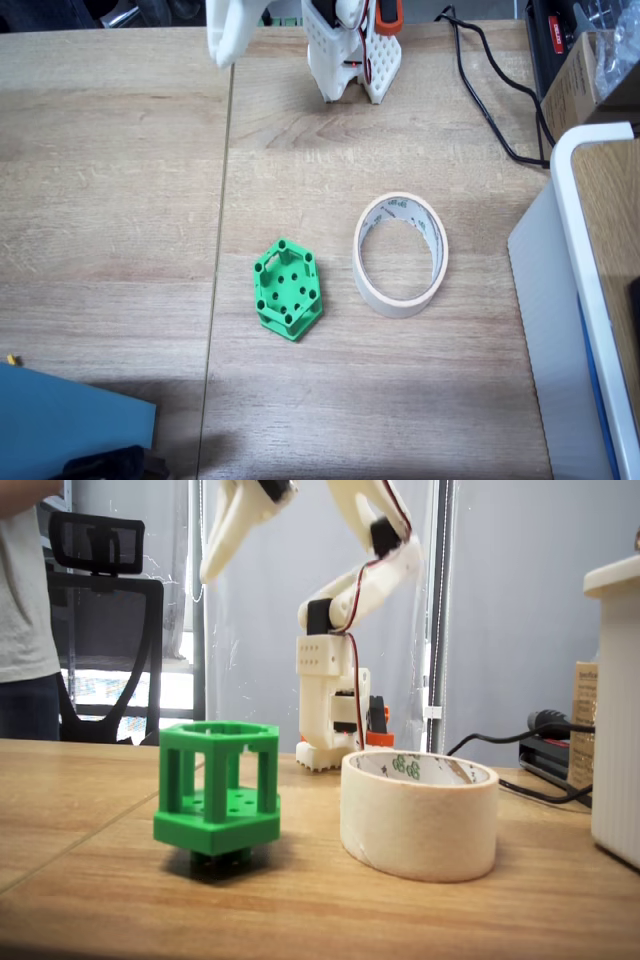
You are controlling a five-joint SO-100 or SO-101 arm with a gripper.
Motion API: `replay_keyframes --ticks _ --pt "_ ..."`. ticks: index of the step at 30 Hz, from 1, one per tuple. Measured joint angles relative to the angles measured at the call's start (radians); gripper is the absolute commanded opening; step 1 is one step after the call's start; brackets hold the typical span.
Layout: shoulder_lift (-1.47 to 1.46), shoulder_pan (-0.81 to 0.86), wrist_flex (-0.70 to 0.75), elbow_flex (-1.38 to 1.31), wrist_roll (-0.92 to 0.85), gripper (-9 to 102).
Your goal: Grasp a component and put it in the bin.
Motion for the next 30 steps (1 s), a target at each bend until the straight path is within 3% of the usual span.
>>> replay_keyframes --ticks 7,20,30 --pt "-0.224 -0.067 0.000 -0.141 0.017 0" --pt "-0.411 -0.227 0.000 -0.287 0.423 0" --pt "-0.617 -0.351 0.000 -0.287 0.520 2"
